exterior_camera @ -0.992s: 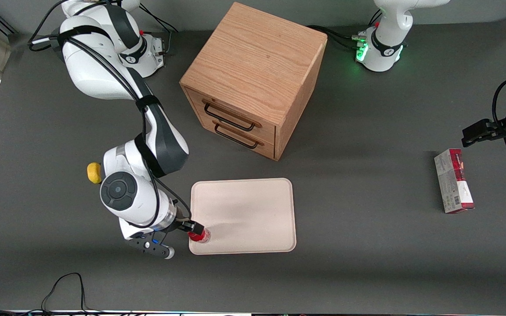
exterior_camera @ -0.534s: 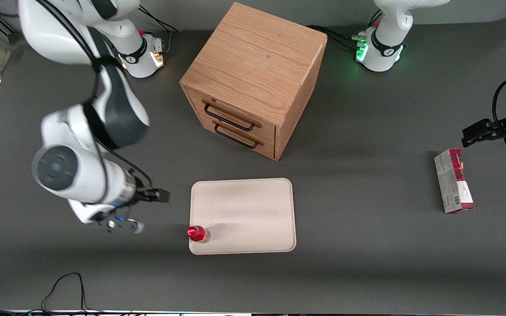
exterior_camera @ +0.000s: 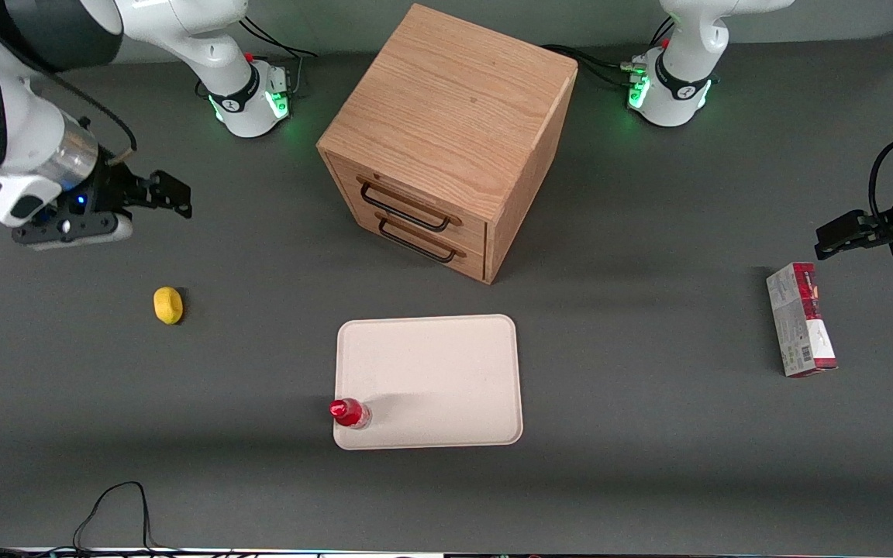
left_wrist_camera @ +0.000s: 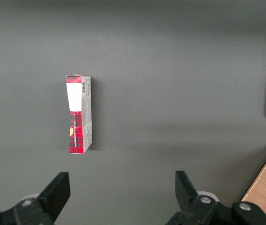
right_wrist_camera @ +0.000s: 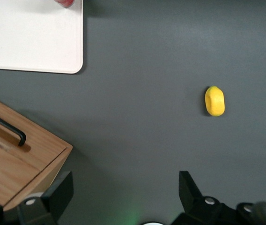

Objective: Place coke bottle on tray

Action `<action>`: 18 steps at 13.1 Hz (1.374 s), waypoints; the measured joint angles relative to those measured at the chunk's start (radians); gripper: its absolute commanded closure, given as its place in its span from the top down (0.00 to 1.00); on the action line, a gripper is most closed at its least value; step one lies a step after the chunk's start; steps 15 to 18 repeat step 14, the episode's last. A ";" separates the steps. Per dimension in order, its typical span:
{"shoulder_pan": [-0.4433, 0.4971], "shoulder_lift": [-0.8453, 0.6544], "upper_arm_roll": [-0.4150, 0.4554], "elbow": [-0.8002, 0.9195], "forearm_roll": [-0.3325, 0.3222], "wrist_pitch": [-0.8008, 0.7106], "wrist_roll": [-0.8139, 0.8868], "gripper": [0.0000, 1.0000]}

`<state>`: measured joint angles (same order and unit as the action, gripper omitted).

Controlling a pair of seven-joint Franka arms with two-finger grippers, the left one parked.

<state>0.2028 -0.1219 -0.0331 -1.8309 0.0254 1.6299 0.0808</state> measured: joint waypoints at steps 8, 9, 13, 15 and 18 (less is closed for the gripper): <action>0.005 -0.002 -0.052 0.000 0.000 -0.011 -0.047 1.00; 0.005 -0.002 -0.059 0.003 0.000 -0.016 -0.049 1.00; 0.011 -0.002 -0.066 0.019 0.000 -0.043 -0.088 1.00; 0.011 -0.002 -0.075 0.025 0.000 -0.053 -0.109 1.00; 0.011 -0.002 -0.075 0.025 0.000 -0.053 -0.109 1.00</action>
